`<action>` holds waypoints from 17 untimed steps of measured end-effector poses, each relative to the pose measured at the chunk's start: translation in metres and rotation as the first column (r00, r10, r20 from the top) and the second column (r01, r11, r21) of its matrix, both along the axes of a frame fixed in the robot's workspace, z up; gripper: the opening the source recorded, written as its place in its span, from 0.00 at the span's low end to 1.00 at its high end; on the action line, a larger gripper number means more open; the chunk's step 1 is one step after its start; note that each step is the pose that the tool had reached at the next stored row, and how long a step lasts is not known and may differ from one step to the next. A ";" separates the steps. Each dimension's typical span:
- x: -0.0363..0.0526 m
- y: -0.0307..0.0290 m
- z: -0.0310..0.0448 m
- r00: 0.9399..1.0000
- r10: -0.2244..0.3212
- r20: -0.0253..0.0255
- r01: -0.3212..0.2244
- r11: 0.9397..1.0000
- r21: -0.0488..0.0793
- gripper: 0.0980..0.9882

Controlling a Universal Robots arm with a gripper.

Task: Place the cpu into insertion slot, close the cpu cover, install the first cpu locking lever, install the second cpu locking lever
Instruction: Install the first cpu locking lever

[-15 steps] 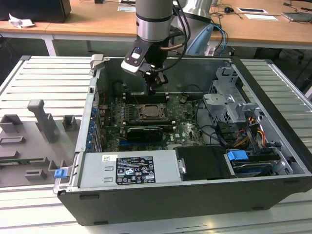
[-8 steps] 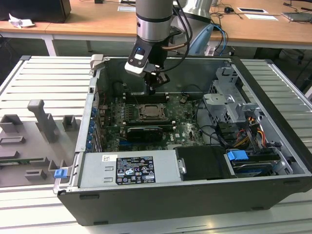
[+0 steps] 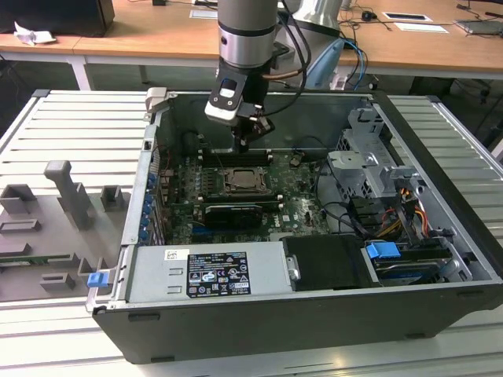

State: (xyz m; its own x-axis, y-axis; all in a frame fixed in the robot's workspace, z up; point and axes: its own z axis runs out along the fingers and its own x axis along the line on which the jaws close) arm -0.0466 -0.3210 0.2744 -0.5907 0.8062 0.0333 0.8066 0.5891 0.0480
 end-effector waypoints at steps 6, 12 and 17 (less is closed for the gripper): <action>0.0000 0.0000 -0.0011 0.991 0.135 0.000 -0.135 0.991 0.000 0.01; 0.0000 0.0000 -0.0015 0.956 0.292 0.000 -0.292 0.956 0.000 0.01; 0.0000 0.0001 -0.0015 0.919 0.393 0.000 -0.393 0.919 0.000 0.01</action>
State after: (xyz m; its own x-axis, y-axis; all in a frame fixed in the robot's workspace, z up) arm -0.0467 -0.3210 0.2729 -0.8602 0.5088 0.0333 0.5099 0.8589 0.0482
